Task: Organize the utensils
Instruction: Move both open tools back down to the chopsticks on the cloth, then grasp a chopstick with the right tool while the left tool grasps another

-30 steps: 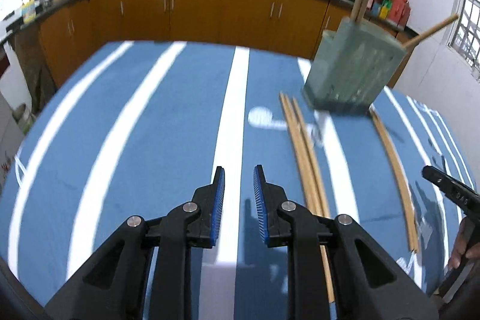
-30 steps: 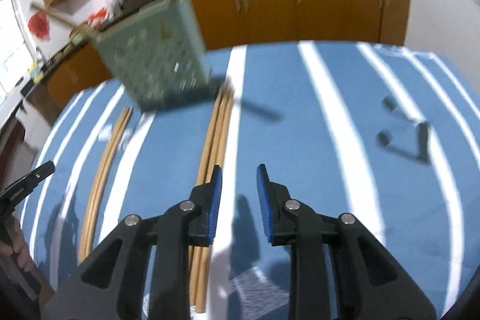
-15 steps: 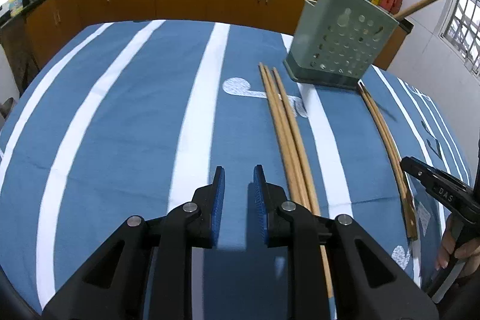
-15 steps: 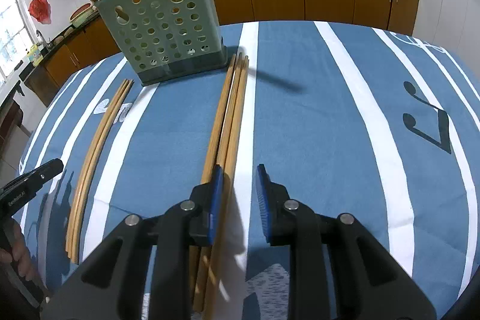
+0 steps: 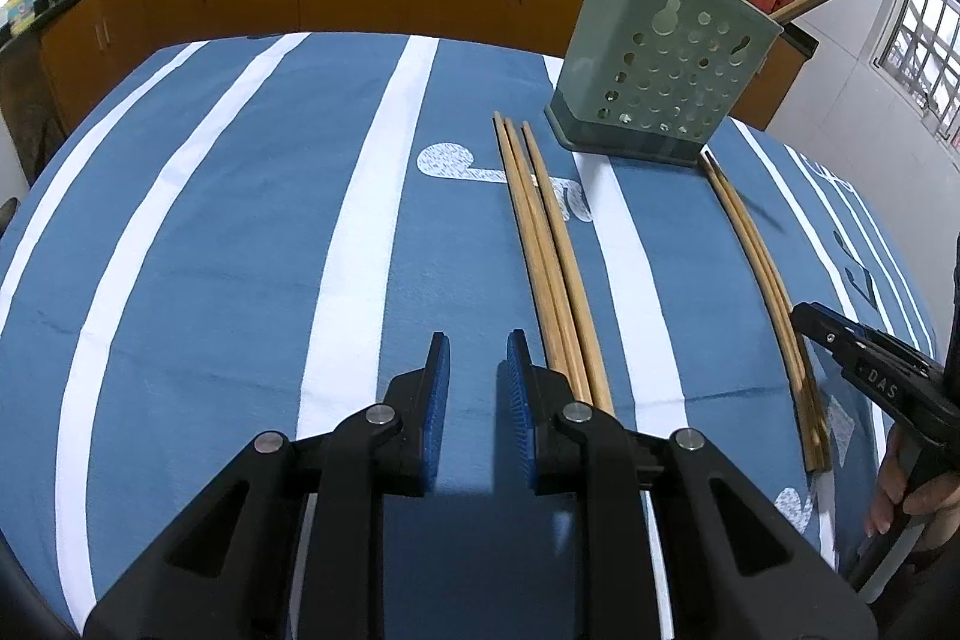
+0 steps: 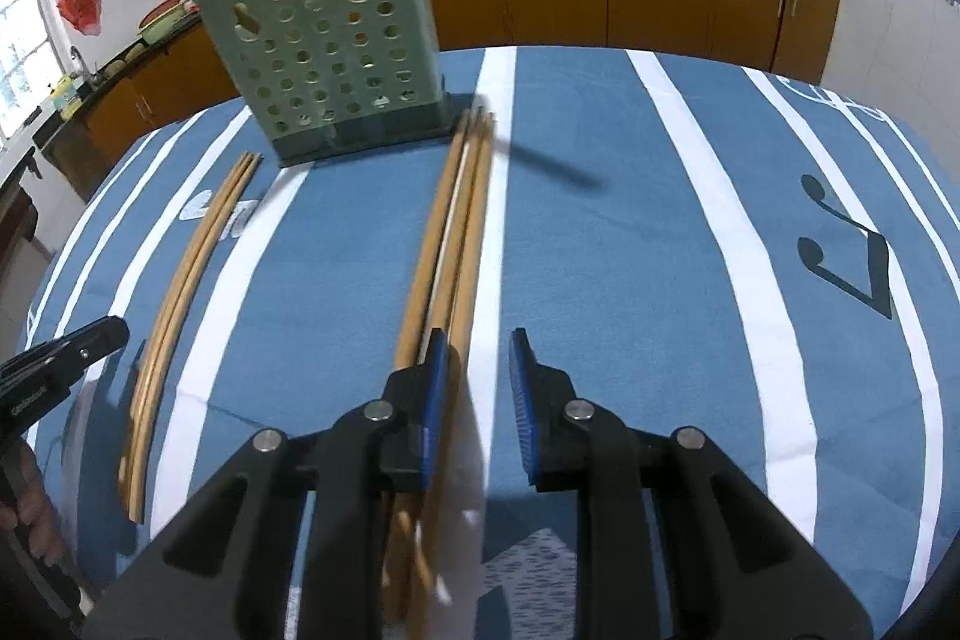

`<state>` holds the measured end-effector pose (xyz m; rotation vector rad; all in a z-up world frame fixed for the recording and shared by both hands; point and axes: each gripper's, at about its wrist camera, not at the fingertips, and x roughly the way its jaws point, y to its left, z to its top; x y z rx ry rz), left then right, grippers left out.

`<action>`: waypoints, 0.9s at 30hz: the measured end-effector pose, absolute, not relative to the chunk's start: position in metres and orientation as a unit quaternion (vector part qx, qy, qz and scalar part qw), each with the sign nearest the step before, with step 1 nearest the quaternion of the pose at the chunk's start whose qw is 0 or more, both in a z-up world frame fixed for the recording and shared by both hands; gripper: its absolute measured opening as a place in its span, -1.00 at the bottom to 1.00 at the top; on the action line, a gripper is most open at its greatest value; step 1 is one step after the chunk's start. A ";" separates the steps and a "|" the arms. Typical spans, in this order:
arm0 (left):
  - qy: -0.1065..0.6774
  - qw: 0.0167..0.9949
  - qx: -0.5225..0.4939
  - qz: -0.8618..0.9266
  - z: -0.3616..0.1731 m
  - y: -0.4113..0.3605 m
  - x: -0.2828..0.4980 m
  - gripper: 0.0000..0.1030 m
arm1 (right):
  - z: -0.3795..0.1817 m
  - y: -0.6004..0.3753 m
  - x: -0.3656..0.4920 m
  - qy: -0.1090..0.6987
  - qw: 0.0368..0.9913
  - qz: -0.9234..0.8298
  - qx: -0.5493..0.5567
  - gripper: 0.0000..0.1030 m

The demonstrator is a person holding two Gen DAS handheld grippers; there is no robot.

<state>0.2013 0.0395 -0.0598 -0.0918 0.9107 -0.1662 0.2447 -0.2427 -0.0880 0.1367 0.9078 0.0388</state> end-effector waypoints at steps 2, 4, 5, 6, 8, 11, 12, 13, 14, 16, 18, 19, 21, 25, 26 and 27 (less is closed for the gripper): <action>0.440 0.893 -0.044 -0.082 -0.060 0.039 0.201 -0.60 | -0.090 -0.246 0.245 0.437 0.897 0.004 0.059 -0.75; 0.440 0.893 -0.044 -0.084 -0.061 0.038 0.201 -0.60 | -0.089 -0.249 0.244 0.438 0.896 0.007 0.069 -0.74; 0.441 0.893 -0.045 -0.085 -0.061 0.038 0.201 -0.60 | -0.090 -0.249 0.244 0.438 0.896 0.010 0.070 -0.74; 0.441 0.892 -0.045 -0.087 -0.061 0.037 0.201 -0.60 | -0.090 -0.248 0.244 0.438 0.896 0.010 0.066 -0.73; 0.442 0.891 -0.046 -0.091 -0.062 0.036 0.201 -0.60 | -0.091 -0.247 0.244 0.437 0.898 0.003 0.054 -0.81; 0.442 0.890 -0.047 -0.100 -0.062 0.033 0.200 -0.60 | -0.091 -0.256 0.246 0.435 0.898 -0.026 0.068 -0.84; 0.442 0.890 -0.047 -0.103 -0.061 0.032 0.199 -0.60 | -0.091 -0.259 0.246 0.434 0.897 -0.027 0.075 -0.85; 0.442 0.890 -0.047 -0.106 -0.061 0.031 0.199 -0.60 | -0.091 -0.261 0.246 0.434 0.897 -0.025 0.078 -0.85; 0.442 0.889 -0.048 -0.111 -0.061 0.030 0.198 -0.60 | -0.092 -0.262 0.246 0.434 0.897 -0.022 0.077 -0.85; 0.443 0.887 -0.047 -0.120 -0.061 0.027 0.198 -0.60 | -0.092 -0.261 0.245 0.433 0.898 -0.021 0.071 -0.85; 0.444 0.886 -0.041 -0.128 -0.062 0.023 0.197 -0.60 | -0.092 -0.260 0.244 0.431 0.899 -0.021 0.069 -0.85; 0.445 0.885 -0.036 -0.131 -0.062 0.020 0.196 -0.61 | -0.092 -0.260 0.244 0.431 0.899 -0.021 0.070 -0.85; 0.449 0.884 -0.026 -0.130 -0.064 0.016 0.195 -0.61 | -0.092 -0.261 0.245 0.431 0.899 -0.020 0.070 -0.85; 0.448 0.886 -0.006 -0.120 -0.064 0.014 0.194 -0.61 | -0.091 -0.261 0.243 0.433 0.899 -0.018 0.068 -0.85; 0.448 0.886 -0.004 -0.116 -0.064 0.014 0.194 -0.62 | -0.091 -0.260 0.242 0.433 0.899 -0.017 0.067 -0.85; 0.449 0.886 -0.003 -0.115 -0.064 0.015 0.194 -0.61 | -0.091 -0.260 0.242 0.433 0.899 -0.017 0.066 -0.85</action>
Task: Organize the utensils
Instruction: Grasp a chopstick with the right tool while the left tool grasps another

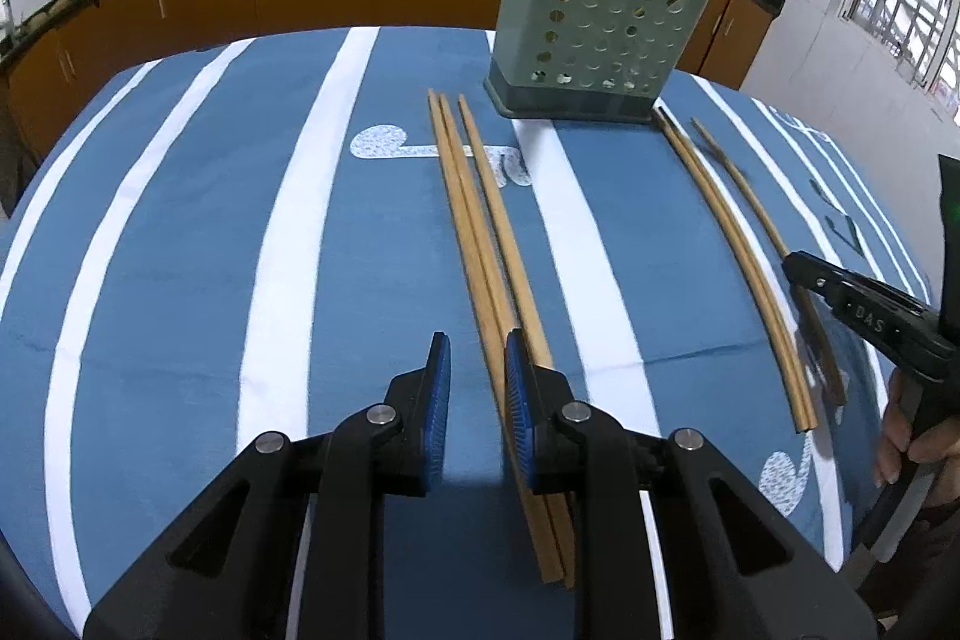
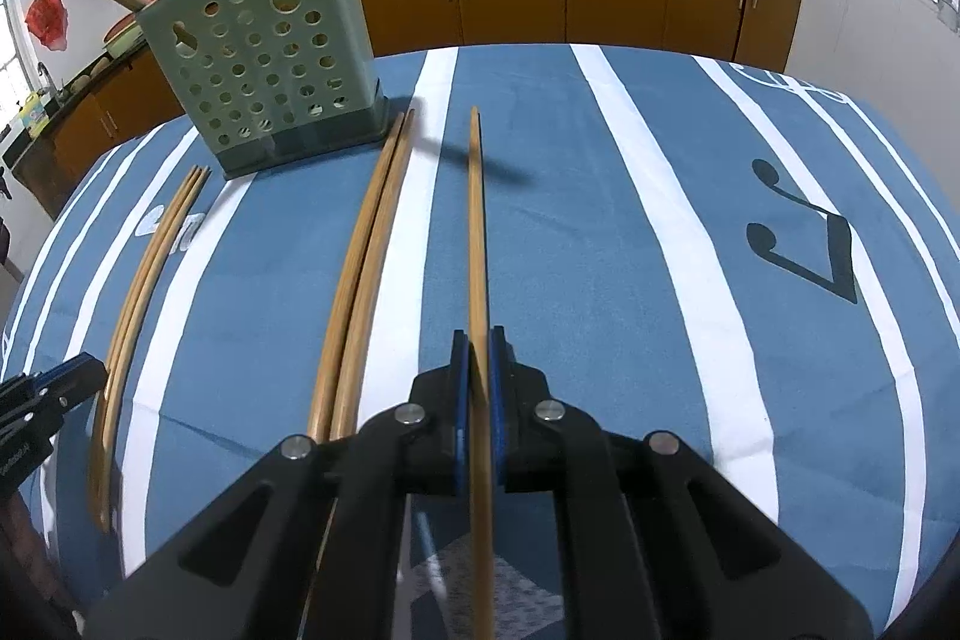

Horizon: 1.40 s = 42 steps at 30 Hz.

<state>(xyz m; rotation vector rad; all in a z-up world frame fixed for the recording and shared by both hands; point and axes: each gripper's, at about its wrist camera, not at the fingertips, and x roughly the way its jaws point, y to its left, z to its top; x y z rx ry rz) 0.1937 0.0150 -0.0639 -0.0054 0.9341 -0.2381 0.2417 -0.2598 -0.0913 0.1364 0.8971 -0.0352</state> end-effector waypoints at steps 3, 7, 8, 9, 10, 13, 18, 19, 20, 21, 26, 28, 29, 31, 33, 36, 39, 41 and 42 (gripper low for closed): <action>0.453 0.885 0.007 -0.108 -0.067 0.015 0.194 -0.63 | -0.091 -0.260 0.239 0.433 0.899 -0.016 0.063 -0.85; 0.453 0.884 0.012 -0.111 -0.067 0.011 0.192 -0.63 | -0.091 -0.260 0.237 0.433 0.899 -0.015 0.063 -0.84; 0.451 0.886 0.016 -0.108 -0.067 0.009 0.192 -0.63 | -0.091 -0.260 0.236 0.433 0.899 -0.015 0.063 -0.83; 0.449 0.887 0.020 -0.106 -0.067 0.008 0.192 -0.63 | -0.091 -0.259 0.235 0.433 0.899 -0.014 0.063 -0.82; 0.447 0.888 0.024 -0.102 -0.067 0.007 0.192 -0.66 | -0.091 -0.259 0.233 0.433 0.899 -0.014 0.062 -0.82; 0.443 0.892 0.034 -0.087 -0.068 0.007 0.194 -0.84 | -0.092 -0.258 0.230 0.429 0.902 -0.013 0.052 -0.82; 0.441 0.895 0.035 -0.064 -0.067 0.019 0.213 -0.86 | -0.092 -0.260 0.236 0.425 0.904 -0.017 0.050 -0.84; 0.441 0.895 0.034 -0.059 -0.067 0.023 0.218 -0.86 | -0.092 -0.261 0.238 0.424 0.904 -0.018 0.050 -0.84; 0.441 0.895 0.032 -0.055 -0.067 0.027 0.222 -0.86 | -0.091 -0.262 0.241 0.423 0.904 -0.020 0.050 -0.85; 0.441 0.895 0.029 -0.053 -0.067 0.030 0.225 -0.86 | -0.091 -0.263 0.244 0.422 0.905 -0.021 0.050 -0.85; 0.437 0.898 0.006 -0.055 -0.066 0.048 0.237 -0.85 | -0.091 -0.273 0.258 0.420 0.905 -0.032 0.058 -0.85; 0.432 0.900 0.004 -0.058 -0.067 0.049 0.236 -0.85 | -0.091 -0.276 0.261 0.420 0.905 -0.034 0.060 -0.84; 0.429 0.901 0.006 -0.057 -0.068 0.048 0.235 -0.85 | -0.091 -0.277 0.262 0.420 0.905 -0.034 0.060 -0.85; 0.426 0.903 0.011 -0.056 -0.068 0.047 0.233 -0.85 | -0.091 -0.278 0.263 0.420 0.905 -0.035 0.062 -0.84; 0.426 0.903 0.006 -0.059 -0.068 0.048 0.233 -0.84 | -0.092 -0.277 0.263 0.421 0.905 -0.035 0.061 -0.84; 0.427 0.902 -0.002 -0.063 -0.068 0.050 0.235 -0.83 | -0.092 -0.277 0.262 0.421 0.905 -0.036 0.060 -0.84; 0.427 0.902 -0.006 -0.064 -0.068 0.051 0.236 -0.83 | -0.092 -0.276 0.262 0.421 0.904 -0.035 0.059 -0.82; 0.427 0.902 -0.006 -0.064 -0.068 0.051 0.236 -0.83 | -0.092 -0.276 0.263 0.421 0.904 -0.035 0.060 -0.82; 0.427 0.902 -0.006 -0.064 -0.068 0.051 0.236 -0.83 | -0.092 -0.277 0.263 0.421 0.904 -0.034 0.061 -0.82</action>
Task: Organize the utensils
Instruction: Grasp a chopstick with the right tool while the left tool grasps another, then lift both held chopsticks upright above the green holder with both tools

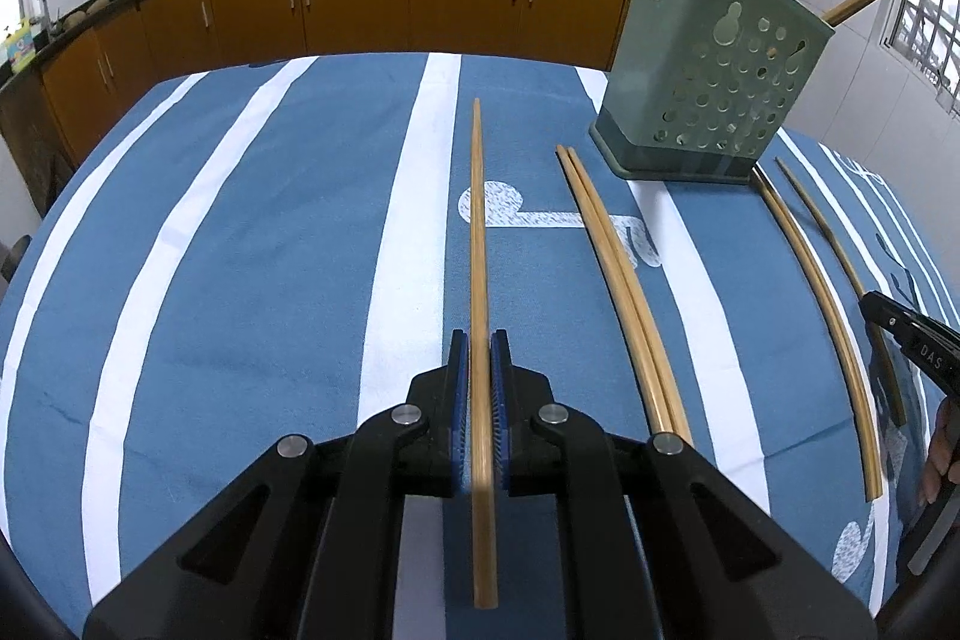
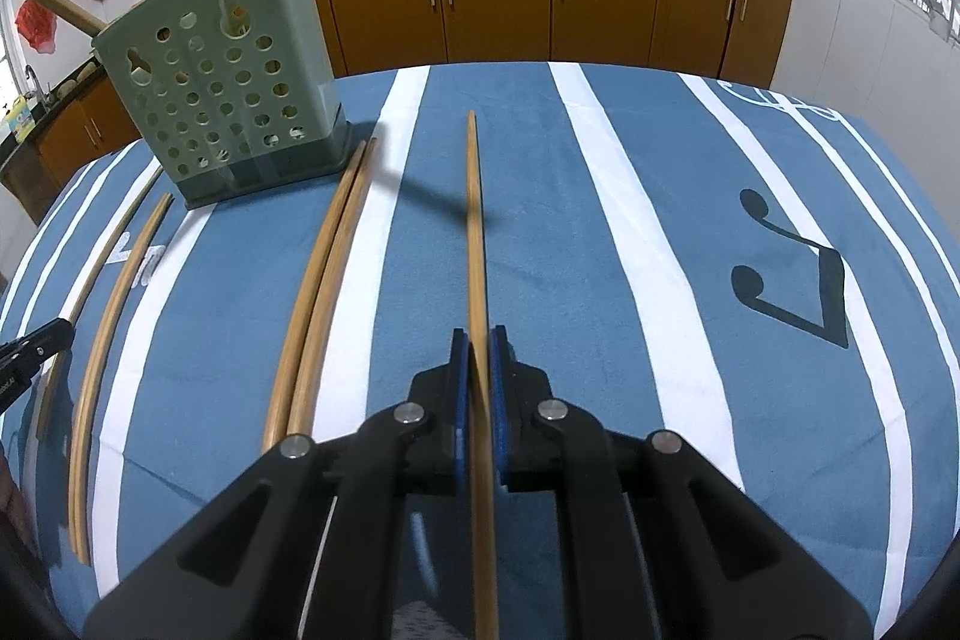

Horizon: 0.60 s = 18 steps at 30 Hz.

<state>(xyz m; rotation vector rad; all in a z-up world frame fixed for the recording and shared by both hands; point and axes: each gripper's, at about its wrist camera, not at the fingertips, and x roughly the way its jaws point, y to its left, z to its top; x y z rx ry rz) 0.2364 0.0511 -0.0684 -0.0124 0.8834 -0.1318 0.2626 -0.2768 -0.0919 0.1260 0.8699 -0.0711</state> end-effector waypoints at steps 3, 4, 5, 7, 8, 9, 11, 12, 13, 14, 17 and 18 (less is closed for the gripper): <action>0.427 0.902 -0.009 -0.065 -0.068 0.052 0.236 -0.83 | -0.092 -0.278 0.263 0.421 0.904 -0.033 0.065 -0.82; 0.427 0.902 -0.010 -0.066 -0.068 0.052 0.236 -0.82 | -0.092 -0.278 0.263 0.421 0.904 -0.032 0.065 -0.82; 0.427 0.902 -0.011 -0.066 -0.068 0.052 0.236 -0.82 | -0.092 -0.278 0.263 0.421 0.904 -0.032 0.065 -0.82; 0.427 0.902 -0.013 -0.067 -0.069 0.052 0.237 -0.82 | -0.092 -0.278 0.263 0.421 0.904 -0.033 0.065 -0.82; 0.427 0.902 -0.013 -0.067 -0.069 0.052 0.237 -0.82 | -0.092 -0.278 0.263 0.421 0.904 -0.033 0.064 -0.82; 0.427 0.901 -0.014 -0.067 -0.069 0.052 0.237 -0.82 | -0.092 -0.278 0.263 0.421 0.904 -0.033 0.064 -0.82; 0.427 0.901 -0.014 -0.067 -0.069 0.052 0.237 -0.82 | -0.092 -0.278 0.263 0.421 0.904 -0.033 0.065 -0.82; 0.427 0.901 -0.014 -0.067 -0.069 0.052 0.237 -0.82 | -0.092 -0.278 0.263 0.421 0.904 -0.033 0.064 -0.82; 0.427 0.901 -0.014 -0.067 -0.069 0.052 0.237 -0.82 | -0.092 -0.278 0.263 0.421 0.904 -0.033 0.064 -0.82; 0.427 0.901 -0.014 -0.067 -0.069 0.052 0.237 -0.82 | -0.092 -0.278 0.263 0.421 0.904 -0.033 0.064 -0.82; 0.427 0.901 -0.014 -0.067 -0.069 0.052 0.237 -0.82 | -0.092 -0.278 0.263 0.421 0.904 -0.033 0.065 -0.82; 0.427 0.901 -0.013 -0.067 -0.069 0.052 0.237 -0.82 | -0.092 -0.278 0.263 0.421 0.904 -0.033 0.065 -0.82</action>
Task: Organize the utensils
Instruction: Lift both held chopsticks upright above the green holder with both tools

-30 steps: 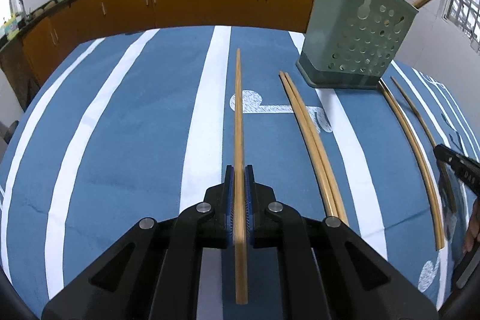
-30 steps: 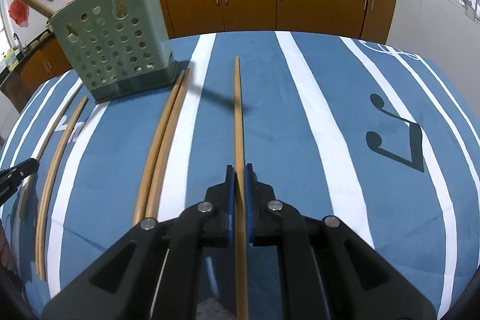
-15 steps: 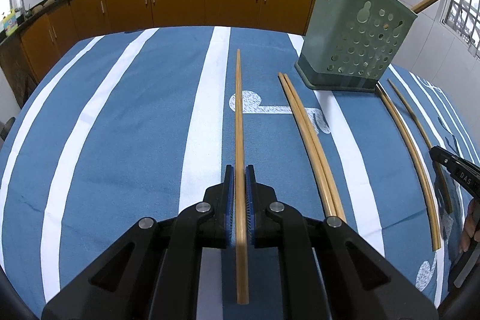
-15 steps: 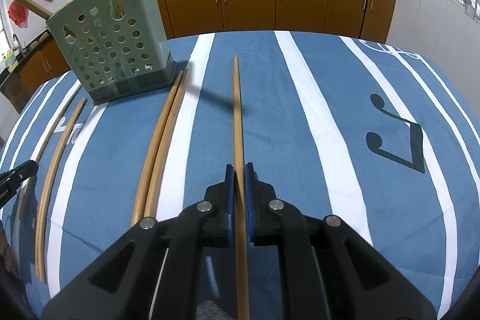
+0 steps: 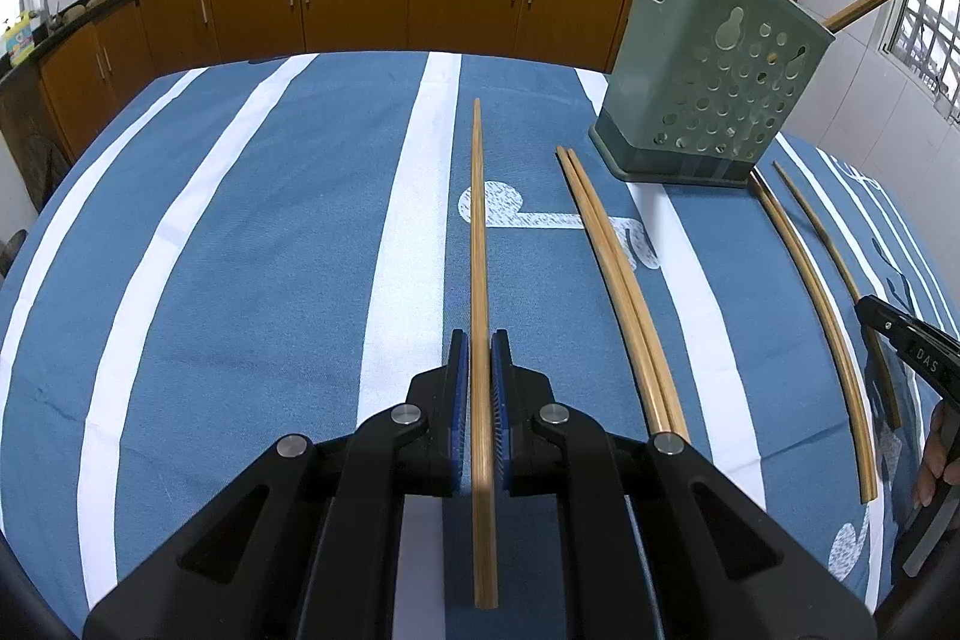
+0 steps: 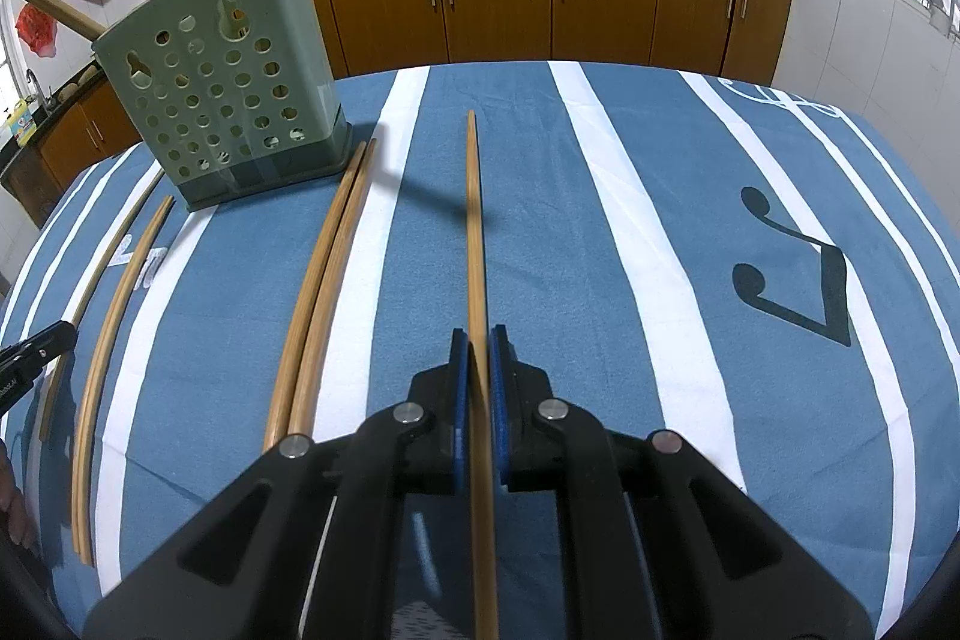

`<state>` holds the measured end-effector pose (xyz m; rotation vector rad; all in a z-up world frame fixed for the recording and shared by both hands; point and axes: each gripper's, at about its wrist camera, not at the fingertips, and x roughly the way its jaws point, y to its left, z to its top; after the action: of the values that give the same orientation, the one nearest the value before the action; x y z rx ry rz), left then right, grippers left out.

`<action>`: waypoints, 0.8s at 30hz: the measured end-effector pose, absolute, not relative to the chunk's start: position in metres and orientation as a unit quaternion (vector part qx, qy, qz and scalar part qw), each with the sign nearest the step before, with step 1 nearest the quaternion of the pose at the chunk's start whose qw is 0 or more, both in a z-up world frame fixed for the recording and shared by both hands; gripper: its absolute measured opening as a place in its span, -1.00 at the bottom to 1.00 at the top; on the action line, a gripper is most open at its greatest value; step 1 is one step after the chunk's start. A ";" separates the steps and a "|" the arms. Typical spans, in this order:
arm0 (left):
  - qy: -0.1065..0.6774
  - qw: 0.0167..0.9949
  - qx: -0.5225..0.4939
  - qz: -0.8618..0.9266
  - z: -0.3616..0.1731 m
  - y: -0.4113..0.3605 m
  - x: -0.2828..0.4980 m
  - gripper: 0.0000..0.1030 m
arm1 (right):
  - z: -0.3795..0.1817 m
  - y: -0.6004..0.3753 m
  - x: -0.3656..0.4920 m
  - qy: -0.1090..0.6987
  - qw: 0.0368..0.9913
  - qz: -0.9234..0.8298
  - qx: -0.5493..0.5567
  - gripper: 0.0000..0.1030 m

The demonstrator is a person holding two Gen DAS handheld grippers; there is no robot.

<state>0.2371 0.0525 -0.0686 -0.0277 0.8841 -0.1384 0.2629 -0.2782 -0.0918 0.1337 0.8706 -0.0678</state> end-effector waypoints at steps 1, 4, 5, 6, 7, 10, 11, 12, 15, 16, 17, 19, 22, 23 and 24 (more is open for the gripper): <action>0.427 0.901 -0.014 -0.067 -0.069 0.053 0.237 -0.82 | -0.092 -0.278 0.263 0.421 0.904 -0.033 0.065 -0.82; 0.427 0.901 -0.014 -0.067 -0.068 0.053 0.237 -0.82 | -0.092 -0.278 0.263 0.421 0.904 -0.033 0.065 -0.82; 0.427 0.901 -0.013 -0.067 -0.068 0.053 0.237 -0.82 | -0.092 -0.278 0.263 0.421 0.904 -0.033 0.065 -0.82; 0.428 0.901 -0.013 -0.067 -0.068 0.053 0.237 -0.82 | -0.092 -0.278 0.263 0.421 0.904 -0.033 0.065 -0.82; 0.428 0.901 -0.013 -0.067 -0.068 0.053 0.237 -0.82 | -0.092 -0.278 0.263 0.421 0.904 -0.033 0.065 -0.82; 0.428 0.902 -0.011 -0.065 -0.068 0.052 0.237 -0.82 | -0.092 -0.278 0.261 0.421 0.904 -0.035 0.065 -0.82; 0.428 0.902 -0.006 -0.062 -0.068 0.051 0.235 -0.82 | -0.092 -0.278 0.258 0.422 0.904 -0.035 0.067 -0.82; 0.427 0.902 0.000 -0.059 -0.069 0.049 0.232 -0.81 | -0.092 -0.278 0.256 0.422 0.904 -0.034 0.068 -0.82; 0.427 0.902 0.017 -0.066 -0.068 0.043 0.222 -0.57 | -0.091 -0.278 0.248 0.422 0.903 -0.030 0.072 -0.82; 0.427 0.902 0.020 -0.067 -0.069 0.042 0.219 -0.56 | -0.091 -0.278 0.246 0.421 0.903 -0.029 0.074 -0.82; 0.427 0.902 0.023 -0.065 -0.069 0.041 0.217 -0.56 | -0.091 -0.279 0.246 0.421 0.903 -0.028 0.076 -0.82; 0.427 0.901 0.023 -0.065 -0.069 0.041 0.216 -0.58 | -0.092 -0.279 0.246 0.421 0.903 -0.028 0.078 -0.82; 0.427 0.902 0.025 -0.058 -0.069 0.042 0.217 -0.80 | -0.092 -0.281 0.245 0.420 0.904 -0.027 0.079 -0.84; 0.428 0.902 0.028 -0.055 -0.069 0.043 0.217 -0.86 | -0.091 -0.280 0.245 0.420 0.904 -0.027 0.077 -0.85; 0.430 0.901 0.027 -0.057 -0.068 0.045 0.218 -0.86 | -0.091 -0.280 0.244 0.420 0.904 -0.027 0.075 -0.85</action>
<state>0.2176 0.0447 -0.0685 0.0552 0.8887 -0.1187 0.2440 -0.2795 -0.0908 0.1556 0.8675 -0.0557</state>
